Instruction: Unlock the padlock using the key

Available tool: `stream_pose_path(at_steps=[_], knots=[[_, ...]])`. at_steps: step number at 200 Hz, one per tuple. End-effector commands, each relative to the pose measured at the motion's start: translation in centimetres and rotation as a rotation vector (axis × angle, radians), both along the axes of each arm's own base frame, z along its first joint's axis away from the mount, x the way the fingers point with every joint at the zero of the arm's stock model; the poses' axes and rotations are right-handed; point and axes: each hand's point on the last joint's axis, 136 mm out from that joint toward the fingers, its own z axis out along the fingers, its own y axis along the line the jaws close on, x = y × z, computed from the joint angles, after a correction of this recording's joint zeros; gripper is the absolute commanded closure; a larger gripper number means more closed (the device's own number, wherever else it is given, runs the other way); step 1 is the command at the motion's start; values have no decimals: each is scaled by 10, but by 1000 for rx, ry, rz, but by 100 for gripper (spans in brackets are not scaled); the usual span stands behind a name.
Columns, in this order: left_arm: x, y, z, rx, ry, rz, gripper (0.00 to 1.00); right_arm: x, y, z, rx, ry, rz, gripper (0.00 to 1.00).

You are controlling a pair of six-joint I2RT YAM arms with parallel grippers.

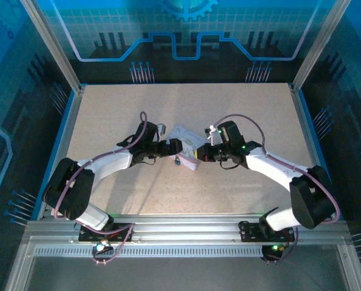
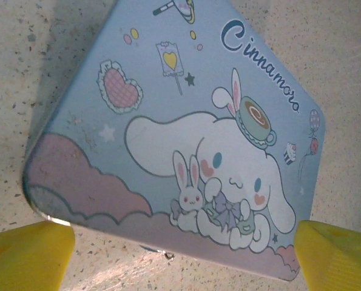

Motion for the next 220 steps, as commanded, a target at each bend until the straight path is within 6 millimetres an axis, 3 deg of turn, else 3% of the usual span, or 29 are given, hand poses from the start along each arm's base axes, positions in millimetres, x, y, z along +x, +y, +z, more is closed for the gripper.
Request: stream_pose_path(at_steps=[1,45,79,166,176,220], knots=[[0,-1,17,-13,-75,-42,6,14,13,11,15,-40,14,98],[-28,3,1,-21,-45,-66,7,28,23,1,17,-25,22,98],[-42,-7,-8,-37,-44,-115,7,33,27,-10,23,-6,25,98],[-35,-16,-27,-39,-97,-143,9,19,13,-45,-20,79,-1,98],[-35,-17,-29,-38,-99,-148,10,10,8,-56,-30,103,-5,98],[-33,-22,-39,-12,-126,-172,12,3,3,-67,-40,121,-16,98]])
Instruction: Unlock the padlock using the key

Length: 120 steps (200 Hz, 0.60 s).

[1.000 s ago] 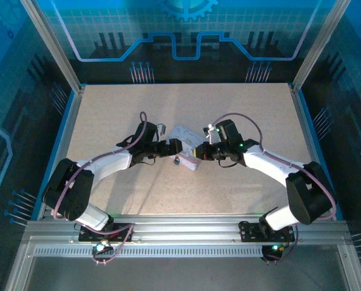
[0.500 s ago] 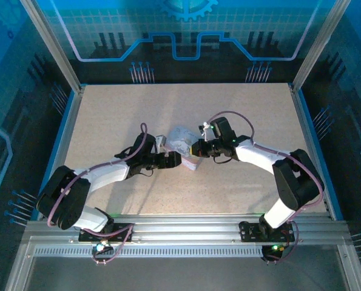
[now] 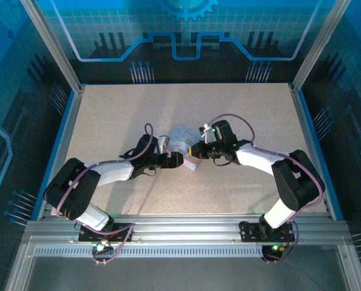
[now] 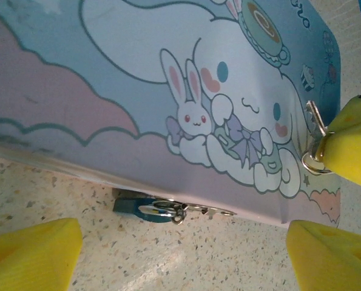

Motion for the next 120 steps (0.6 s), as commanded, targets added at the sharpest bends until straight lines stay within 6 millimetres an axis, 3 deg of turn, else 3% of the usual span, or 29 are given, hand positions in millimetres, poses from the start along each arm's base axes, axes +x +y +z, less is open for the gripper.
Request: stream_pose_path(at_steps=[1,42,120], knots=[[-2,-7,-5,13,-48,-48,12,-23,-17,-38,-84,123,-24,98],[-1,-14,-16,2,-47,-53,14,-24,-18,-38,-91,120,-18,98],[-19,-28,-25,-1,3,-49,16,-22,-17,-38,-92,114,-19,98]])
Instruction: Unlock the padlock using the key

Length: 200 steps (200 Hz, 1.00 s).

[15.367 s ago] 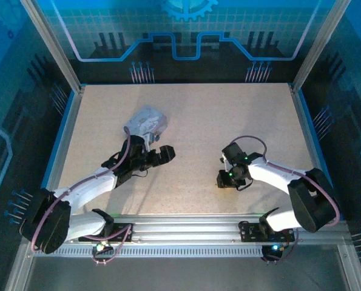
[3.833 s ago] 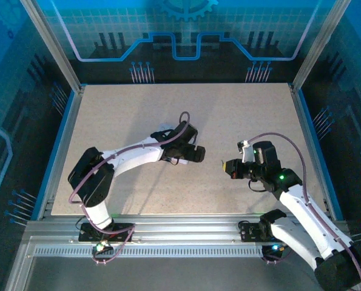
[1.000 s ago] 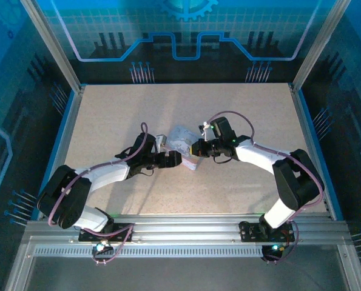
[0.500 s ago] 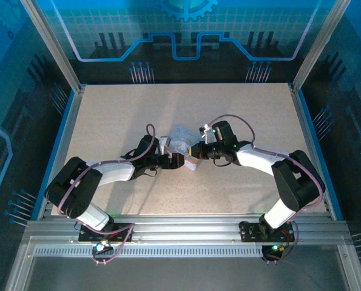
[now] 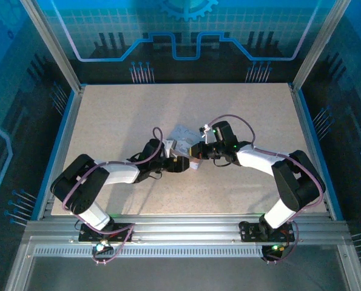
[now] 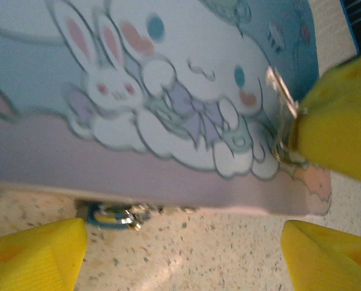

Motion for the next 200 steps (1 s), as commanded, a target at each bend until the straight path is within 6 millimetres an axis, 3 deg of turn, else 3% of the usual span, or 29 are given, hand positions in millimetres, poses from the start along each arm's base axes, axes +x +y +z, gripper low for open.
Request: stream_pose_path(at_steps=[1,70,97,146,200], knots=[[-9,2,-16,20,51,23,16,-22,-18,-39,-103,127,-20,98],[-9,-9,-18,-14,83,65,17,-23,-19,-37,-102,122,-21,98],[-5,-1,-19,27,59,113,18,-22,-19,-37,-101,121,-23,98],[3,18,-2,119,-49,160,17,-21,-20,-38,-100,125,-22,98],[11,9,3,104,-75,139,17,-19,-19,-38,-98,127,-20,98]])
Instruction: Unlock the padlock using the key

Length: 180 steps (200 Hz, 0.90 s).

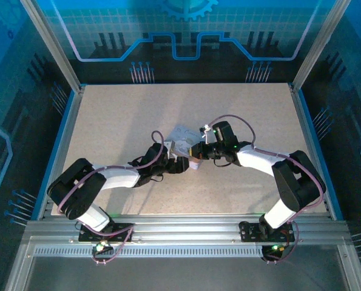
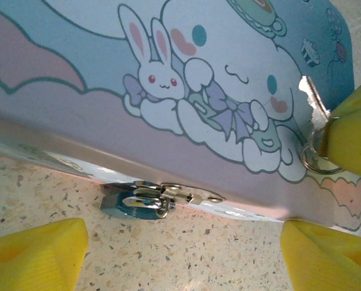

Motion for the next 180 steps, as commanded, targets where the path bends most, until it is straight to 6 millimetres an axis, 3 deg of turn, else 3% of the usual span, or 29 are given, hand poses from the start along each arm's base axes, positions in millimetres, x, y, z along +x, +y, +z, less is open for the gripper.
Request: stream_pose_path(at_steps=[1,83,127,180], knots=[[6,-4,2,20,-26,-12,17,-19,-18,-39,-98,130,-19,98],[12,-14,-1,8,-27,-22,19,-21,-20,-40,-98,134,-19,98],[19,-8,2,12,-77,13,18,-23,-22,-42,-99,143,-25,98],[41,3,15,-45,-106,81,18,-25,-22,-44,-96,155,-25,98]])
